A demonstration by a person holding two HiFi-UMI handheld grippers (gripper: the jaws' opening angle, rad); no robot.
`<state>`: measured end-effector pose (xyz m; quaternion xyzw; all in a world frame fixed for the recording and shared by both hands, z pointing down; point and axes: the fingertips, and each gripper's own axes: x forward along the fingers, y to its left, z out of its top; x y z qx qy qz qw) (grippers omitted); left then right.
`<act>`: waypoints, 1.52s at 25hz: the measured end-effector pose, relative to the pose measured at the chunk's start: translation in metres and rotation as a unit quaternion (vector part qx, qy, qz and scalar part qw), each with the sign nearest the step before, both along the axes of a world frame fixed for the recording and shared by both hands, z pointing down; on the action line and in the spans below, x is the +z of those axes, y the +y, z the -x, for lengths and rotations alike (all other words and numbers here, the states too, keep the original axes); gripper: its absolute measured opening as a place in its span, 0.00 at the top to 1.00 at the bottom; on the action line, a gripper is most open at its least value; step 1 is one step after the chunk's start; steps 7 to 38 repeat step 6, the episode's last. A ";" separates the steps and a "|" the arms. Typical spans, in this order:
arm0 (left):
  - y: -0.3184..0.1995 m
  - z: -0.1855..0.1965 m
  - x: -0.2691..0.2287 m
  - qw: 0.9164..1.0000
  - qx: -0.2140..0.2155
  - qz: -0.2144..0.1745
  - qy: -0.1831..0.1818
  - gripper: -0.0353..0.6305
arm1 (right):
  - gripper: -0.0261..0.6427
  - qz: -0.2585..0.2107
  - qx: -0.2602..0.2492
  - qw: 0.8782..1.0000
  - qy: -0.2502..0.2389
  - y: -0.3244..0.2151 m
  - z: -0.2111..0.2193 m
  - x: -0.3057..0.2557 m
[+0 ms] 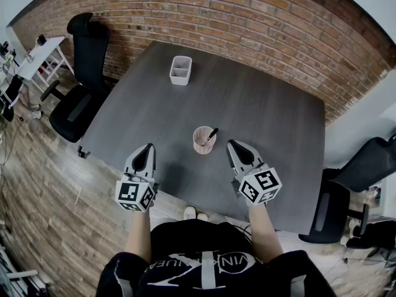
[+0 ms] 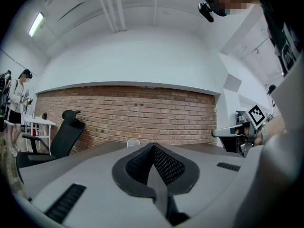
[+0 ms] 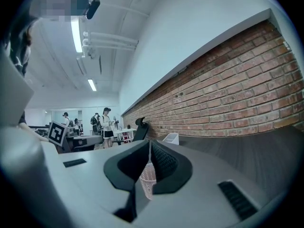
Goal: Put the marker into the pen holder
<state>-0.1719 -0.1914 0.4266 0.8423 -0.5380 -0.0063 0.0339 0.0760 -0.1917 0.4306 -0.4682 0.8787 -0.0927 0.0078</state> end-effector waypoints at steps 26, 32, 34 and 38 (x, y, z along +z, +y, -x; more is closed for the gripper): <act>-0.003 0.001 0.003 1.000 -0.001 0.005 0.000 0.93 | 0.91 0.006 -0.003 1.000 -0.001 -0.003 0.001 0.004; -0.003 0.001 0.003 1.000 -0.001 0.005 0.000 0.93 | 0.91 0.006 -0.003 1.000 -0.001 -0.003 0.001 0.004; -0.003 0.001 0.003 1.000 -0.001 0.005 0.000 0.93 | 0.91 0.006 -0.003 1.000 -0.001 -0.003 0.001 0.004; -0.003 0.001 0.003 1.000 -0.001 0.005 0.000 0.93 | 0.91 0.006 -0.003 1.000 -0.001 -0.003 0.001 0.004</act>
